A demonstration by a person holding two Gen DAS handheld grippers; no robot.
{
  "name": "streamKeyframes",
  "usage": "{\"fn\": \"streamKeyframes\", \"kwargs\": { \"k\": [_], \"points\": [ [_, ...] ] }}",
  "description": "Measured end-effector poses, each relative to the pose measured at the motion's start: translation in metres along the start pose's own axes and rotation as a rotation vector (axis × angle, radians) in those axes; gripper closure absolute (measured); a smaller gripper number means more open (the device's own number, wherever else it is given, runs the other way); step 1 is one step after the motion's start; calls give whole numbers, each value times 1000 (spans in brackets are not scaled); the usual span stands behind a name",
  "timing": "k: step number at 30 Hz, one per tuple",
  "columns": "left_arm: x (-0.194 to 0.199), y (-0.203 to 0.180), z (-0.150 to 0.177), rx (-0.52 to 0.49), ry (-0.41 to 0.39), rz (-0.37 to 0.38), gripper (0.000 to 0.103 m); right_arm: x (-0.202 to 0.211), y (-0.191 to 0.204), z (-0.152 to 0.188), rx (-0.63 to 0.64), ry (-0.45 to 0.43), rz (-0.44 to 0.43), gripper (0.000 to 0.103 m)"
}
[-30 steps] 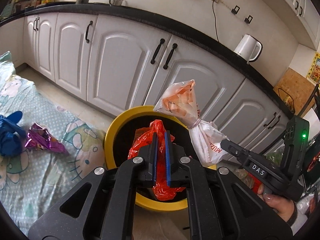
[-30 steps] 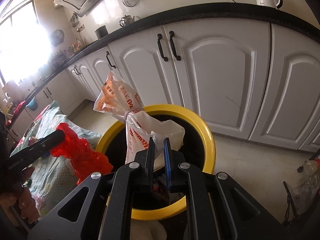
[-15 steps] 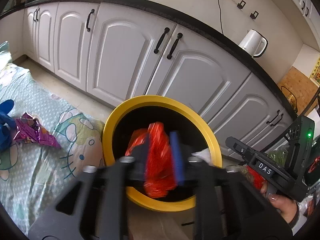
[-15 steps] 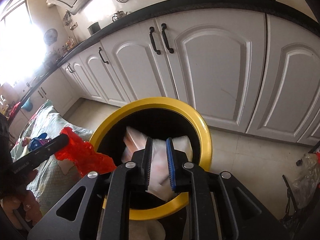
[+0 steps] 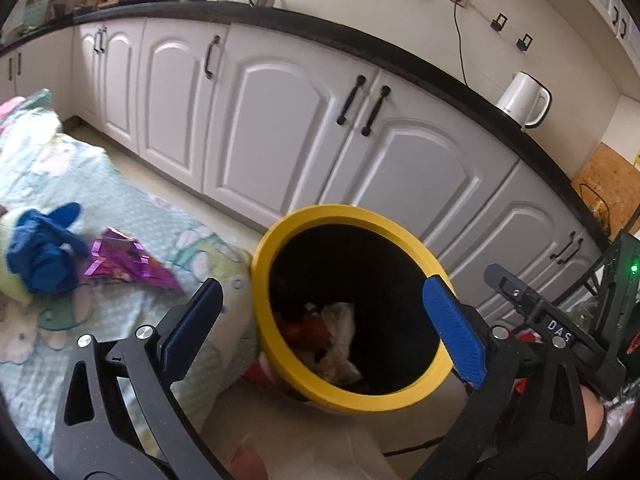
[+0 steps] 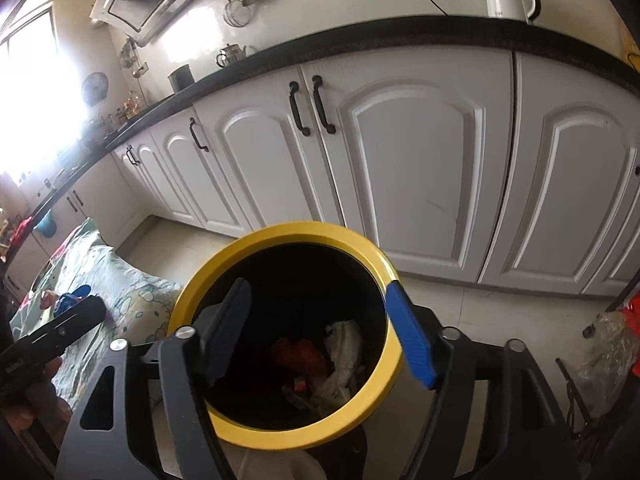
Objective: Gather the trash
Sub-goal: 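Open both grippers to drop the two bags into the bin, then move both tools back toward the trash on the blanket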
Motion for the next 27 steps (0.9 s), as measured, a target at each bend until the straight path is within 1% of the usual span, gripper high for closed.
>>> {"fn": "streamKeyframes", "kwargs": {
  "k": [12,27],
  "points": [
    [52,22,0,9,-118,-108,11,15,31,-2,90,-43,-27,27],
    [104,44,3,30,-232,-181,11,36,75,2,195,-72,-95,26]
  ]
}}
Point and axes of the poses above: each gripper's, at about its wrist camera, not at the fingertips, and x roughly against the way its jaws point, y to its left, z to its underside, the point moved 4 cm from there along -x, roughly the way its jaws point, and after that the axes turned 11 degrees about y, right-handed, at the moved point
